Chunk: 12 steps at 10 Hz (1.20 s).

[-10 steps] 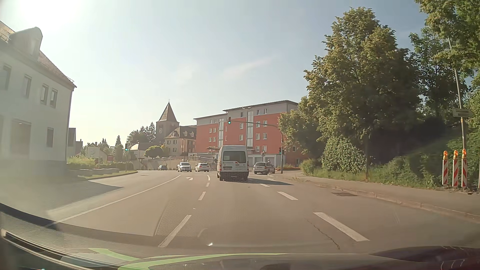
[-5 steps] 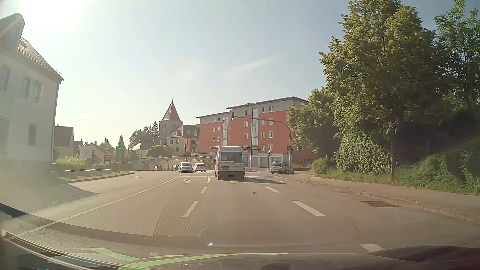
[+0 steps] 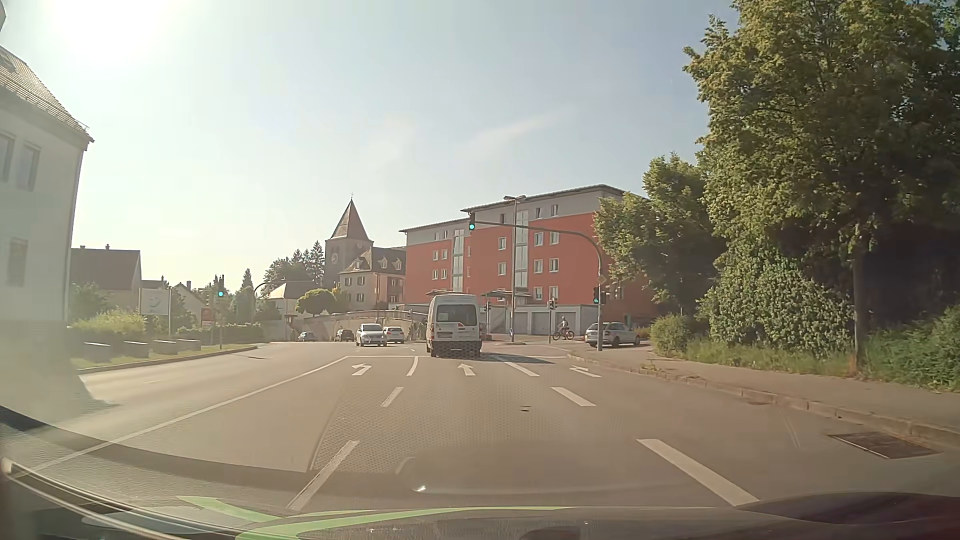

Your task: Follow the waypoints while adhering to traffic rules and regulations

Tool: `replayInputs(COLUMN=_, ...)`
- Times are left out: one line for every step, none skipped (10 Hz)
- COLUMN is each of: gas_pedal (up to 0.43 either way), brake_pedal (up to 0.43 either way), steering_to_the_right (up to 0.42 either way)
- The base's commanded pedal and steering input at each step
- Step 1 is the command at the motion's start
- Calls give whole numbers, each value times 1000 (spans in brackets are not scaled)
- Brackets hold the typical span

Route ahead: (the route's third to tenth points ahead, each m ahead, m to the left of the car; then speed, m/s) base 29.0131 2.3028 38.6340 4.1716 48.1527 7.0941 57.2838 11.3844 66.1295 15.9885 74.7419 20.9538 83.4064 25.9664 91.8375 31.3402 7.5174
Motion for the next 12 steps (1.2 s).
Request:
replayInputs(gas_pedal=268, brake_pedal=0, steering_to_the_right=-28)
replayInputs(gas_pedal=209, brake_pedal=0, steering_to_the_right=-28)
replayInputs(gas_pedal=209, brake_pedal=0, steering_to_the_right=-28)
replayInputs(gas_pedal=209, brake_pedal=0, steering_to_the_right=-28)
replayInputs(gas_pedal=209, brake_pedal=0, steering_to_the_right=-28)
replayInputs(gas_pedal=209, brake_pedal=0, steering_to_the_right=-28)
replayInputs(gas_pedal=220, brake_pedal=0, steering_to_the_right=-28)
replayInputs(gas_pedal=220, brake_pedal=0, steering_to_the_right=-28)
replayInputs(gas_pedal=220, brake_pedal=0, steering_to_the_right=-28)
replayInputs(gas_pedal=220, brake_pedal=0, steering_to_the_right=-29)
replayInputs(gas_pedal=209, brake_pedal=0, steering_to_the_right=-28)
replayInputs(gas_pedal=189, brake_pedal=0, steering_to_the_right=-29)
